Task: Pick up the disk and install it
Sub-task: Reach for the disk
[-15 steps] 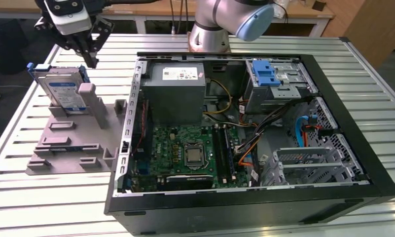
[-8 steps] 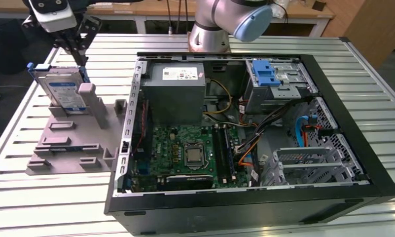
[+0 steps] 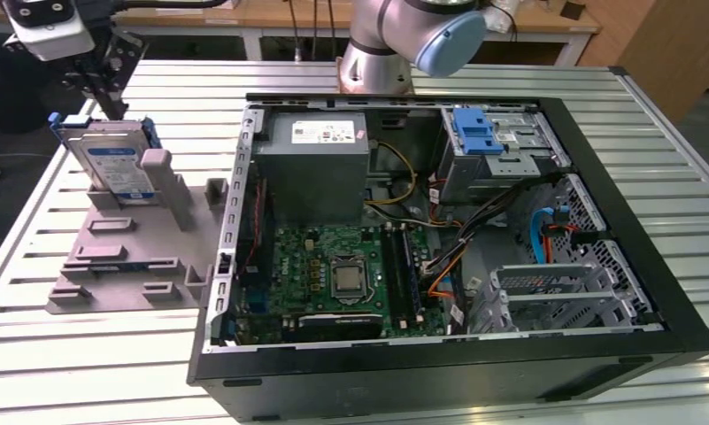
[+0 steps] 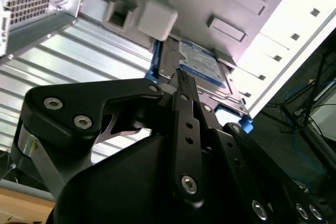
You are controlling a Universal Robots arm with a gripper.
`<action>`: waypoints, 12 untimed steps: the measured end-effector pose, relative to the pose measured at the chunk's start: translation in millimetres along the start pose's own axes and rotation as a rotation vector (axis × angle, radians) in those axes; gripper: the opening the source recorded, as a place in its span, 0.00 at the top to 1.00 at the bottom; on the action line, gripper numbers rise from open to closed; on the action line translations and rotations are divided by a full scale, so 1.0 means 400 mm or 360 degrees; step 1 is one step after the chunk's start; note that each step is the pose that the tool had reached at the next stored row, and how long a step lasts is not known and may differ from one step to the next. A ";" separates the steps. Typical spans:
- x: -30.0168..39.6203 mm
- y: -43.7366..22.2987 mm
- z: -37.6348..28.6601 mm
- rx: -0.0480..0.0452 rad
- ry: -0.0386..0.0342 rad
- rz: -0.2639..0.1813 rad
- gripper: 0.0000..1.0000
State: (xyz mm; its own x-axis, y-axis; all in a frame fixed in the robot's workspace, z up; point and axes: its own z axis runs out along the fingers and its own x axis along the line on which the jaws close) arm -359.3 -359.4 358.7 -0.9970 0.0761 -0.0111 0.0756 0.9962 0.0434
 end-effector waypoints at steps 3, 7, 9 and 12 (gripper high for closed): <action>0.027 0.009 0.003 0.0000 0.0003 0.0000 0.89; 0.064 0.022 0.007 0.0000 0.0004 0.0000 0.89; 0.081 0.027 0.009 0.0000 0.0005 0.0000 0.89; 0.104 0.032 0.011 0.0001 0.0007 0.0000 0.89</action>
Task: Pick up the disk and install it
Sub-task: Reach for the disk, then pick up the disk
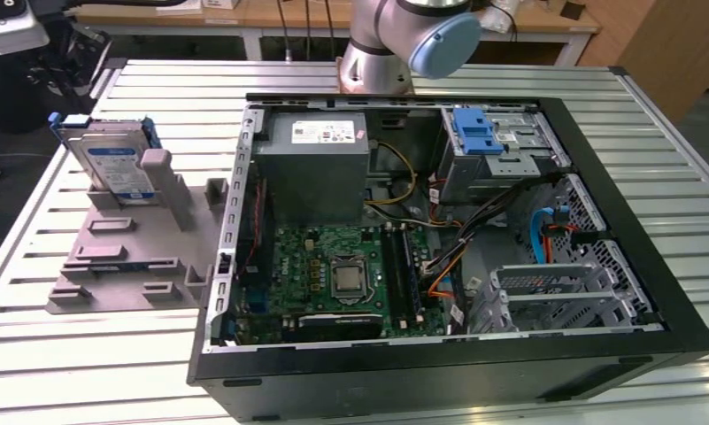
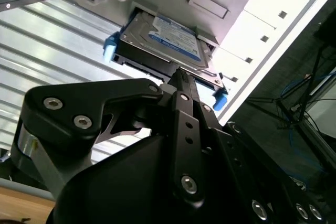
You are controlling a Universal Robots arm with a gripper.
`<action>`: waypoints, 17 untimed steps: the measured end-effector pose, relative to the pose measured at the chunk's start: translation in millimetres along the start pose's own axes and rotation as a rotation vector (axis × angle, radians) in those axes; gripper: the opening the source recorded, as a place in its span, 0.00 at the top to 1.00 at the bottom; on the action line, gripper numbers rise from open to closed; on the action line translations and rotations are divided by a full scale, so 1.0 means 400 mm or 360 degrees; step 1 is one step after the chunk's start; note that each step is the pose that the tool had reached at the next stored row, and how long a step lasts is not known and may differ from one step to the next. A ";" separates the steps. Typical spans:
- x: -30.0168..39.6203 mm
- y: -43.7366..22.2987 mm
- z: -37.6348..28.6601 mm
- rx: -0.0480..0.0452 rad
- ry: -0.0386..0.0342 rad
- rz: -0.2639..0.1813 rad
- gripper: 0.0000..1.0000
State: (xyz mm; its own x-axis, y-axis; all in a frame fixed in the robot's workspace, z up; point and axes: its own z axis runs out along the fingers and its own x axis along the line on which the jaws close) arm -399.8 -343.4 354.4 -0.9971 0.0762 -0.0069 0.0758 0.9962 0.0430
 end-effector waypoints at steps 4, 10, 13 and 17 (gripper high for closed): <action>0.020 0.003 0.002 0.0000 0.0001 0.0000 0.89; 0.022 0.003 0.002 0.0000 0.0001 0.0000 0.89; 0.022 0.003 0.002 0.0000 0.0001 -0.0003 0.89; 0.022 0.003 0.002 0.0000 0.0001 -0.0013 0.89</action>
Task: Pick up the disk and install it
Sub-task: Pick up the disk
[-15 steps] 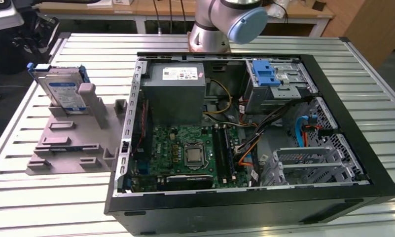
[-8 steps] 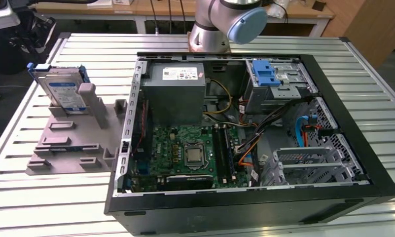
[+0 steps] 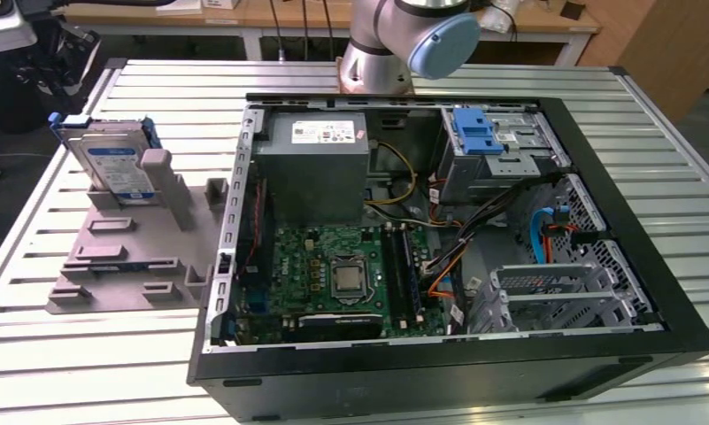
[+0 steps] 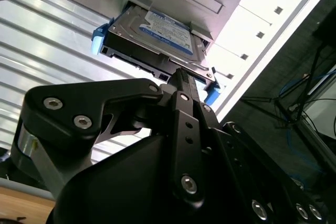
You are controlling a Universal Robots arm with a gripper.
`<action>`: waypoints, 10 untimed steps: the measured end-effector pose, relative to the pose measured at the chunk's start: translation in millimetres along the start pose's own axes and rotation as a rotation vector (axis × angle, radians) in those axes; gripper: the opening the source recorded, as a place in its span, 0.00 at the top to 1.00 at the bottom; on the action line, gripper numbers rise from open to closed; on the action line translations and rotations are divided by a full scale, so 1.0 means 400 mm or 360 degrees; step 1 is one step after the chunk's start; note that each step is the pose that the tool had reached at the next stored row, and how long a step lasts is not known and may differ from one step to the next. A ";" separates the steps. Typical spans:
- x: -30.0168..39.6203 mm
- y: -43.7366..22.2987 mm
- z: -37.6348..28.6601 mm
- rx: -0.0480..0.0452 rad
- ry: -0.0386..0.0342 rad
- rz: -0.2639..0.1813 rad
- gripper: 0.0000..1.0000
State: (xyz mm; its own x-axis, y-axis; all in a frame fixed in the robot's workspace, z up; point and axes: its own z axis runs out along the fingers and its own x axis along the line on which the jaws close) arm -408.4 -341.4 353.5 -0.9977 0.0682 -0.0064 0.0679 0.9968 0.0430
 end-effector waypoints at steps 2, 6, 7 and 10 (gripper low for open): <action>0.000 0.000 0.000 0.0000 0.0000 -0.0007 0.89; 0.000 0.000 0.000 0.0000 0.0002 -0.0037 0.89; 0.000 0.000 0.000 0.0000 0.0002 -0.0048 0.89; 0.000 0.000 0.000 0.0000 0.0003 -0.0077 0.89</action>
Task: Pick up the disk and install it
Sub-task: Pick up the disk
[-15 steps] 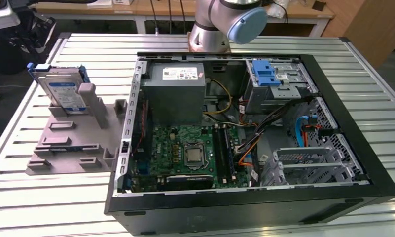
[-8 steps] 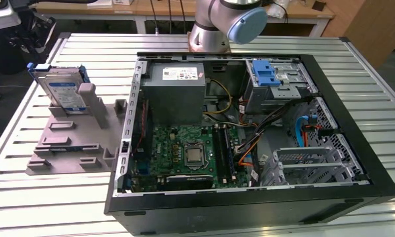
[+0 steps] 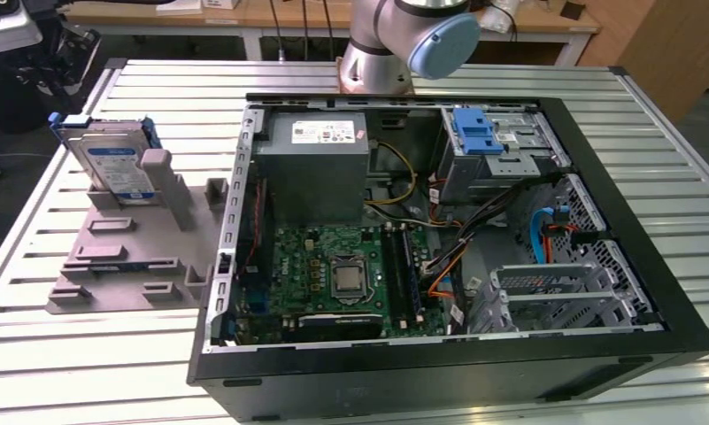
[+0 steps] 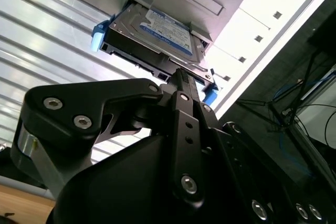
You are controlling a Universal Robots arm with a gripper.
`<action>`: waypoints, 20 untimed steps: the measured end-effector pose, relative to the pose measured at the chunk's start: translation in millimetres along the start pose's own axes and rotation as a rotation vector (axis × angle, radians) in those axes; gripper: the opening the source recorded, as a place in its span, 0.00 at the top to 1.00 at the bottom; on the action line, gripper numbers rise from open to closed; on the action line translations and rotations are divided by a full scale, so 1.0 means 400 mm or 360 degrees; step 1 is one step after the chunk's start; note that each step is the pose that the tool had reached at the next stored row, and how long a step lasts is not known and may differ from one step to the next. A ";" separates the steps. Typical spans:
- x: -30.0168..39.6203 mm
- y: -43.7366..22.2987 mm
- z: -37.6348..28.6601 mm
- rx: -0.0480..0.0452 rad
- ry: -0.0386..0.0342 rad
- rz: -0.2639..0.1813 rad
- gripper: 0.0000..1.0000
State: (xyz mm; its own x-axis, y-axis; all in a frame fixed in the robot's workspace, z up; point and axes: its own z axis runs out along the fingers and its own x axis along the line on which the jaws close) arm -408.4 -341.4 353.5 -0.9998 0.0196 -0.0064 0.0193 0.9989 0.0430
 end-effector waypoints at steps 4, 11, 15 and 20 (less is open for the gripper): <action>0.000 0.000 0.000 0.0000 0.0000 -0.0005 0.89; 0.000 0.000 0.000 0.0000 0.0000 -0.0007 0.89; 0.000 0.000 0.000 0.0000 0.0001 -0.0032 0.89; 0.000 0.000 0.000 0.0000 0.0003 -0.0076 0.89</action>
State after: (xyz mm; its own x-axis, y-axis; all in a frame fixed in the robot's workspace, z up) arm -408.4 -341.4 353.6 -0.9996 -0.0279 -0.0064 -0.0282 0.9987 0.0430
